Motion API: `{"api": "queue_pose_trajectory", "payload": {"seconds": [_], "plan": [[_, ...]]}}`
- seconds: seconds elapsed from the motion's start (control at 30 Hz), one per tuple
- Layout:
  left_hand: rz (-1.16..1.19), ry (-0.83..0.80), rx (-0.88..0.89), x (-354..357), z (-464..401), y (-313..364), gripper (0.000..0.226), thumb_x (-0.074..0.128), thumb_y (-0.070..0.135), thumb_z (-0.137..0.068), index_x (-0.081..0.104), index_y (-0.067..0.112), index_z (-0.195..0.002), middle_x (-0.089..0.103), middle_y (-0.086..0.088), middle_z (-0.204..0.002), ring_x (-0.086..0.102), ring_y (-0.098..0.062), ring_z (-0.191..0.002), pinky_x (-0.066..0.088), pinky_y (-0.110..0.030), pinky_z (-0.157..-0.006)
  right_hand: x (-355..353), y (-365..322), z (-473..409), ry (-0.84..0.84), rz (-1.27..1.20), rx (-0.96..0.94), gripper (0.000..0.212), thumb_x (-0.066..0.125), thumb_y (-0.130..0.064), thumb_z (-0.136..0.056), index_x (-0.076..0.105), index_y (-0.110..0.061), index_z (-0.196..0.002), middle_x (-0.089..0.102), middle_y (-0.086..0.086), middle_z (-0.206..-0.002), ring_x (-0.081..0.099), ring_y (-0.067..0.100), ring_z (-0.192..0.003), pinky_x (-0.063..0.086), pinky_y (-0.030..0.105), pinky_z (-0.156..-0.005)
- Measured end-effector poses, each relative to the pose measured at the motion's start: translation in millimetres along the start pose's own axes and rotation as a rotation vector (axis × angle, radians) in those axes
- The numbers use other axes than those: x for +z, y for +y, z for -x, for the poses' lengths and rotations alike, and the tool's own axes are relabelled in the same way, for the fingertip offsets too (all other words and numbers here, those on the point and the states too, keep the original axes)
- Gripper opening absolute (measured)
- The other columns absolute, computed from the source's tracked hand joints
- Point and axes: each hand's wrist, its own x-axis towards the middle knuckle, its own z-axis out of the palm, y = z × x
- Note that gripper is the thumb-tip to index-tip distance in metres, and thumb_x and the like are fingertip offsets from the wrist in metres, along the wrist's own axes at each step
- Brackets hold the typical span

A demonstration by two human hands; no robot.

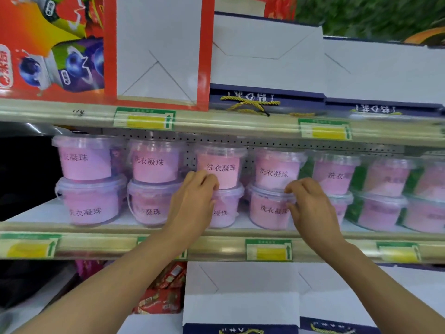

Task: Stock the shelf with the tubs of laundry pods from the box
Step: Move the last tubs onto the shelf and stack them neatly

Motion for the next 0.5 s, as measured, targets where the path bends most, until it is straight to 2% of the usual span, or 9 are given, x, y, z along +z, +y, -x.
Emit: {"api": "queue_pose_trajectory", "payload": {"seconds": [0.23,0.33,0.5], "plan": [[0.0,-0.024,-0.016,-1.1,-0.1,2.4,0.03,0.075,0.0,-0.065,0.058,0.01,-0.088,0.054,-0.003,-0.097,0.049,-0.024,-0.091,0.049,-0.042,-0.051,-1.1,4.5,-1.0,-0.019,0.007,-0.008,0.031,0.075,0.008,-0.062,0.06,-0.006,-0.086,0.057,0.012,-0.086,0.057,0.035,-0.072,0.047,0.036,-0.053],[-0.001,-0.016,-0.003,-0.7,0.7,4.1,0.029,0.076,0.003,-0.067,0.058,0.011,-0.088,0.054,-0.001,-0.097,0.046,-0.02,-0.09,0.047,-0.037,-0.048,-1.4,5.2,0.4,-0.023,-0.002,-0.003,0.03,0.075,0.007,-0.064,0.06,-0.005,-0.087,0.057,0.012,-0.087,0.058,0.035,-0.072,0.049,0.039,-0.053],[-0.029,-0.017,-0.017,-2.5,1.1,8.9,0.029,0.077,0.004,-0.068,0.059,0.01,-0.09,0.055,-0.003,-0.098,0.051,-0.024,-0.093,0.041,-0.031,-0.048,-2.4,2.5,0.3,-0.016,0.016,0.004,0.029,0.077,0.007,-0.064,0.06,-0.004,-0.085,0.057,0.012,-0.084,0.058,0.033,-0.069,0.047,0.036,-0.046]]}}
